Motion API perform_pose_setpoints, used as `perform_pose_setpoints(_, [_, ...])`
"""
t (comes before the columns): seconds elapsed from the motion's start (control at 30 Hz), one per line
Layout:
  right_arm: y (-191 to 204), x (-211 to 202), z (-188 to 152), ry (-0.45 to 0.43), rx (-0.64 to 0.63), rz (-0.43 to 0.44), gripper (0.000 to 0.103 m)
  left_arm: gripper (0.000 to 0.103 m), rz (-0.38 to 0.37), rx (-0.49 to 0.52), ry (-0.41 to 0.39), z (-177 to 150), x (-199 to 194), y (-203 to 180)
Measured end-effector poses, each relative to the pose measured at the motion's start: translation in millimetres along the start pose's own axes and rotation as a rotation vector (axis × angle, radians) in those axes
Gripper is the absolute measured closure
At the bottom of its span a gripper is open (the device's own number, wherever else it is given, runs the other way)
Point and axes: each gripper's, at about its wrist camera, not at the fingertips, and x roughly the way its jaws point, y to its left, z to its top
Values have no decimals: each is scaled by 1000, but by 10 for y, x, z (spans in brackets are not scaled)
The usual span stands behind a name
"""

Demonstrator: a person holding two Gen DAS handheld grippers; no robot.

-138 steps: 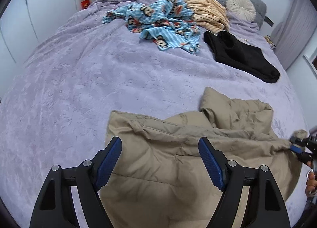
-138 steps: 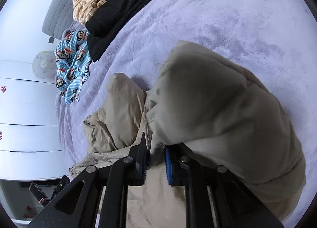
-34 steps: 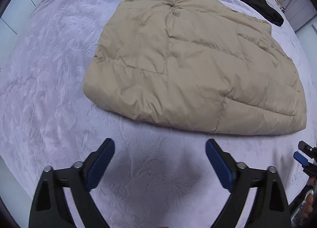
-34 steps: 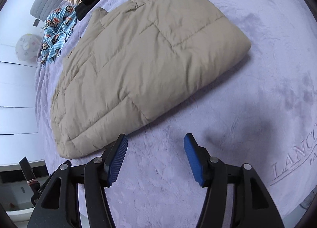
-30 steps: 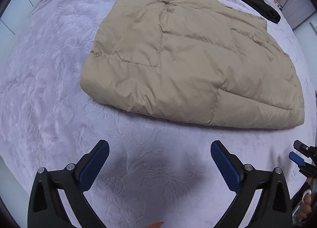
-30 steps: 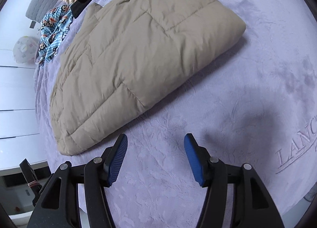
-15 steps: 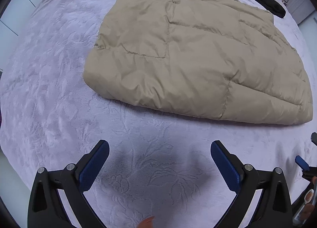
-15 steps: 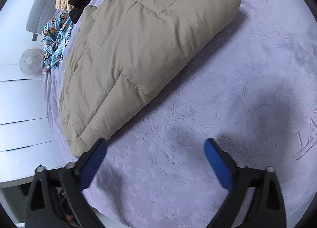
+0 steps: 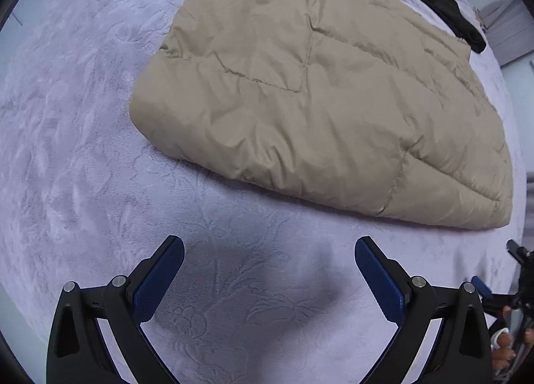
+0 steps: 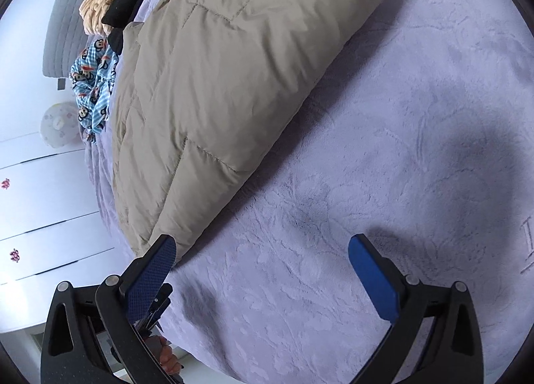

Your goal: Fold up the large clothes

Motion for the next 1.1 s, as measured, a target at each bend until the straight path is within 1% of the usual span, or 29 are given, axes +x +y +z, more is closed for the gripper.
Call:
perform_pose_setpoints(0.13, [-38, -19, 114, -17, 10, 42, 0, 1, -165, -129, -64, 131, -48, 236])
perform_pose_setpoints(0.2, [-48, -20, 213, -38, 22, 69, 0, 1, -229, -189, -63, 201, 32, 386])
perform_pose_setpoints(0.27, [-55, 10, 310, -52, 39, 100, 0, 1, -276, -236, -44, 255, 176, 493])
perform_pose_setpoints(0.33, [-55, 68, 385, -57, 50, 127, 0, 1, -301, -263, -10, 311, 342, 526])
perform_pose_setpoints(0.4, [-67, 169, 463, -51, 57, 149, 0, 1, -316, -260, -11, 359, 446, 536])
perform_pose_setpoints(0.53, [-36, 409, 619, -35, 68, 194, 0, 1, -363, -265, -87, 542, 473, 540])
perform_pose_setpoints(0.67, [115, 479, 819, -78, 69, 311, 0, 1, -410, -355, -134, 730, 533, 603])
perform_pose_setpoints(0.73, [146, 539, 920, -89, 89, 342, 0, 1, -408, -390, -142, 791, 594, 610])
perform_pose_setpoints(0.77, [140, 583, 938, -85, 99, 341, 0, 5, -395, -397, -150, 828, 608, 600])
perform_pose_setpoints(0.8, [123, 628, 956, -82, 113, 333, 0, 21, -378, -400, -154, 854, 613, 629])
perform_pose_setpoints(0.83, [105, 653, 961, -81, 125, 327, 0, 31, -380, -398, -151, 880, 607, 624])
perform_pose_setpoints(0.87, [96, 660, 960, -80, 136, 323, 0, 48, -389, -399, -153, 901, 601, 598])
perform_pose_setpoints(0.9, [93, 655, 958, -76, 148, 320, 0, 62, -395, -392, -162, 907, 551, 565])
perform_pose_setpoints(0.93, [92, 652, 956, -69, 167, 310, 3, 66, -384, -371, -176, 908, 487, 546])
perform_pose_setpoints(0.97, [92, 647, 955, -61, 184, 284, 16, 75, -361, -335, -198, 911, 400, 514])
perform_pose_setpoints(1.0, [84, 637, 957, -55, 192, 267, 29, 80, -313, -285, -227, 907, 296, 447])
perform_pose_setpoints(1.03, [83, 624, 947, -49, 195, 283, 50, 81, -260, -223, -256, 899, 187, 319])
perform_pose_setpoints(1.07, [99, 593, 927, -52, 188, 294, 62, 83, -209, -149, -289, 873, 81, 211])
perform_pose_setpoints(1.1, [125, 558, 905, -56, 171, 290, 67, 84, -166, -79, -318, 837, -18, 97])
